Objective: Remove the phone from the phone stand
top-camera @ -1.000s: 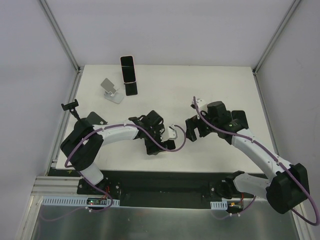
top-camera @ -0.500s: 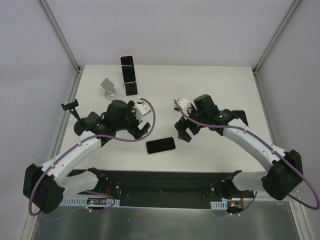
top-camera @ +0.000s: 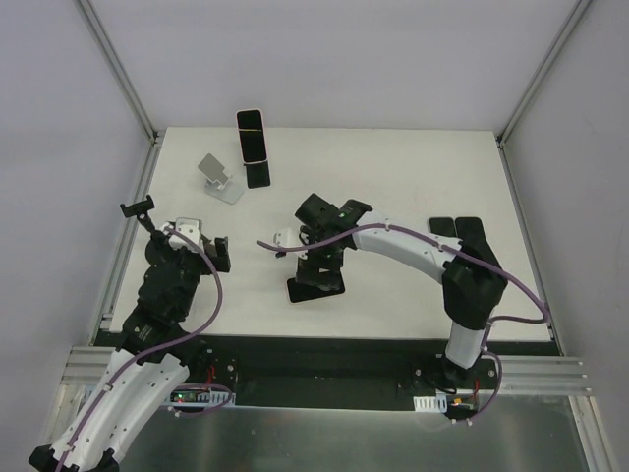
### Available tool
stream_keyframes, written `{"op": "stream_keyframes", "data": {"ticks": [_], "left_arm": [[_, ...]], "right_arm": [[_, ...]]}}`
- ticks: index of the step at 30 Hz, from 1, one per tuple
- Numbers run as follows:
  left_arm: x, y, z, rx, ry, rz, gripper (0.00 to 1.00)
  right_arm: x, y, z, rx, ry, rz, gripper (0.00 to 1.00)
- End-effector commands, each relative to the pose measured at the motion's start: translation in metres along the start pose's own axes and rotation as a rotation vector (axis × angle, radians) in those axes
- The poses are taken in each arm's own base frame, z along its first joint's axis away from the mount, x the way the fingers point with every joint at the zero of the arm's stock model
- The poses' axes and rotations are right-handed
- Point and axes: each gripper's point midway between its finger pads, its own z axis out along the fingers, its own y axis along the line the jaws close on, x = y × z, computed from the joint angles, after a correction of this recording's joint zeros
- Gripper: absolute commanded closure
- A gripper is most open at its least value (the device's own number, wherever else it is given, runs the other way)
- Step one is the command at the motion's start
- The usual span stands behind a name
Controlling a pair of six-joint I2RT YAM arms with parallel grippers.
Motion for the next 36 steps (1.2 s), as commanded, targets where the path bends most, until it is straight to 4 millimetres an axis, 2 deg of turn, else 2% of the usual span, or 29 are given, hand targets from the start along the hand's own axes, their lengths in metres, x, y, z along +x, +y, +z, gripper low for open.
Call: {"op": "stream_keyframes", "data": {"ticks": [1,10,17,25,30,36], "left_arm": [[-0.005,0.038,-0.006,-0.218,-0.047,-0.028,0.01],[-0.006,0.049,-0.001,-0.285,-0.050,0.001,0.01],[-0.005,0.048,0.000,-0.279,-0.056,0.004,0.01],[-0.004,0.043,0.003,-0.253,-0.047,0.009,0.01],[-0.003,0.040,0.005,-0.242,-0.039,0.014,0.01],[-0.001,0.038,0.006,-0.230,-0.031,0.019,0.01]], "right_arm": [[0.001,0.003,0.003,-0.014,0.108,-0.114,0.04],[-0.010,0.010,0.044,-0.029,0.200,-0.209,0.04],[-0.006,0.006,0.071,-0.003,0.252,-0.249,0.04],[0.004,0.011,0.087,-0.026,0.284,-0.258,0.04],[0.002,0.011,0.097,-0.033,0.293,-0.260,0.04],[0.001,0.020,0.105,-0.075,0.308,-0.277,0.01]]}}
